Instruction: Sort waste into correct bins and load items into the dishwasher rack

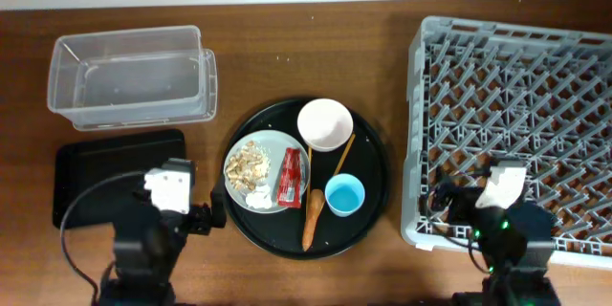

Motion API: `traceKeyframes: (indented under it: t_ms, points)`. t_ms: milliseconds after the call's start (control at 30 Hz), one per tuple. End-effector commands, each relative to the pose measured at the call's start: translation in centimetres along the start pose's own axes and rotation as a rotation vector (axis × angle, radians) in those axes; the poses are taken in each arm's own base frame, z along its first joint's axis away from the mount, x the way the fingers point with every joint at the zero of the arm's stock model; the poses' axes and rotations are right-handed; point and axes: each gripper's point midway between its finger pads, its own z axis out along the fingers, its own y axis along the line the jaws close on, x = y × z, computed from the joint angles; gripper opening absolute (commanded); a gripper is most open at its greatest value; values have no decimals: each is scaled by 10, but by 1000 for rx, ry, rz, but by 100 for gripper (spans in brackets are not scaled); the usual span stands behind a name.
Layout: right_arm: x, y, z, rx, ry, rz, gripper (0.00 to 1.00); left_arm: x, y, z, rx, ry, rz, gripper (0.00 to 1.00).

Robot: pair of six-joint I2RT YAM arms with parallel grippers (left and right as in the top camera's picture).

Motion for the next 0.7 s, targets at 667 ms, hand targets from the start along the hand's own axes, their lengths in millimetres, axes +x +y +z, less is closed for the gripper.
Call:
traceKeyframes:
  t_ms: [667]
  points:
    - [5, 2, -3, 23, 495, 52, 98, 114, -78, 78, 266, 988, -60, 99]
